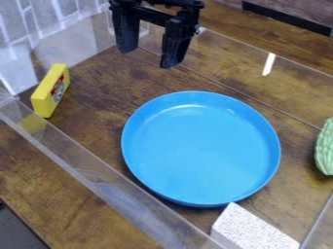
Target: Put the yellow block in the blue tray
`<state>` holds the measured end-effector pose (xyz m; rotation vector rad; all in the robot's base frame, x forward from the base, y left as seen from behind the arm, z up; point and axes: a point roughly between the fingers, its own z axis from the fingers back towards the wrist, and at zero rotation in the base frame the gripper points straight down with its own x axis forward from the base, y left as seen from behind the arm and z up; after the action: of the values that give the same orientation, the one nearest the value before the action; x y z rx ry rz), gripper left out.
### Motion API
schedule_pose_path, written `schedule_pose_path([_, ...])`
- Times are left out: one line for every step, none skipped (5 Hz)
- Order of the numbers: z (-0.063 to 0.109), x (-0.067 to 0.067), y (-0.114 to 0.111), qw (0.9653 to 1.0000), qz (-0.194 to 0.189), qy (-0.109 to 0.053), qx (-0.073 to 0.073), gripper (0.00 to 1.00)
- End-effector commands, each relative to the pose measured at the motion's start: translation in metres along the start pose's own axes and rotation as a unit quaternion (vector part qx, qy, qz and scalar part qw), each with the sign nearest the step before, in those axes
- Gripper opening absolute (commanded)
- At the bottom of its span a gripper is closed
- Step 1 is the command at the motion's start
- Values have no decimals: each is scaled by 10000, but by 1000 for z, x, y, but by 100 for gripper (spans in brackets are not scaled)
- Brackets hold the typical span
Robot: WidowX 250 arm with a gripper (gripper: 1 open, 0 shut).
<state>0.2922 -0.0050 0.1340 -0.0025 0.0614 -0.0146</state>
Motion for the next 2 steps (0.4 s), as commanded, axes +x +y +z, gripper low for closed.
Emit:
schedule_pose_path([-5,-6,2,9999,-81,73,-8,100])
schedule_pose_path([-11,-13,6,9998,-147,144,-15,100])
